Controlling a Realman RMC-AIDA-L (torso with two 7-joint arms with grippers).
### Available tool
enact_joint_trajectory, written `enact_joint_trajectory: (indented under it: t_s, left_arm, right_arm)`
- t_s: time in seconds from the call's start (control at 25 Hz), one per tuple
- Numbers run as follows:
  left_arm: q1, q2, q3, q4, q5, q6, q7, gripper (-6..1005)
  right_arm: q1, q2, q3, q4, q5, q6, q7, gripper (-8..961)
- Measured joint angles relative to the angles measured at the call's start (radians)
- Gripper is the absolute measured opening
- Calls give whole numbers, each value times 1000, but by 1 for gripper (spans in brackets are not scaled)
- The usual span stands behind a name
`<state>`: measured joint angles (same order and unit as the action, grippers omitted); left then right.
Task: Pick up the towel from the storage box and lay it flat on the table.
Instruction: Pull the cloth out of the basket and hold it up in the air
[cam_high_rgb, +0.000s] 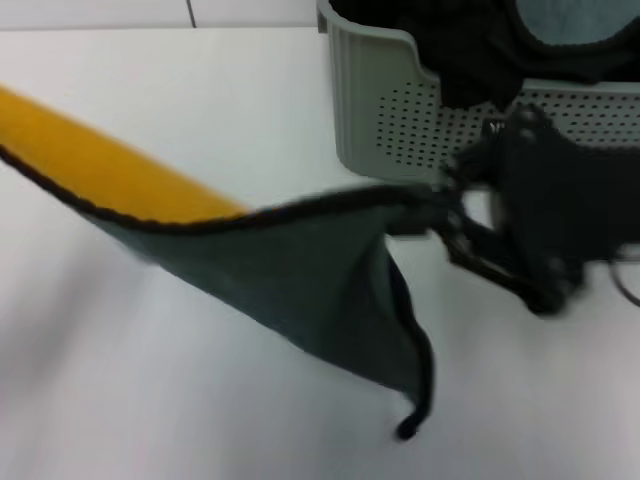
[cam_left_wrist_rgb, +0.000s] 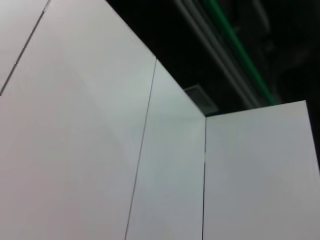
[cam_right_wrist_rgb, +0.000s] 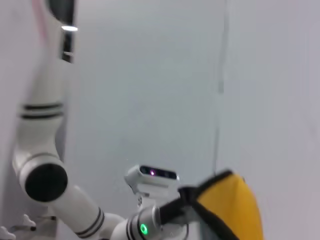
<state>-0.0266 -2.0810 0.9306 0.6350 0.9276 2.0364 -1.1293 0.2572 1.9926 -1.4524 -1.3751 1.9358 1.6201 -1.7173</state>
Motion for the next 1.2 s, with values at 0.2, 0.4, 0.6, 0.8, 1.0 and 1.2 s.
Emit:
enact_joint_trajectory:
  t_s: [0.2,0.4,0.6,0.8,1.0,1.2]
  left_arm:
    - [142,-9,108,119,-2,3,-47,15]
    - [306,0,308,216,-3,5,-10,15]
    - [446,4,393,319,1,5,109,15]
    - [295,-2,307,109,87,-2,152,15]
    - [-44,50,203,-342,203,-34,277,15]
    - [-192,48,208,-444,221,-193,297,15]
  right_arm:
    - [-111,-3,12,-176,43,117,132,34]
    - [-170,-28,-40,-187,119,192,170,39]
    - [-165,-58,-109,-92,156,195,140,44]
    - [-49,-26,-40,295,107,187,82,50]
    - [119,-10,48,662,24,165,-9,55]
    - [175,-7,113,759,-53,48,-30,60]
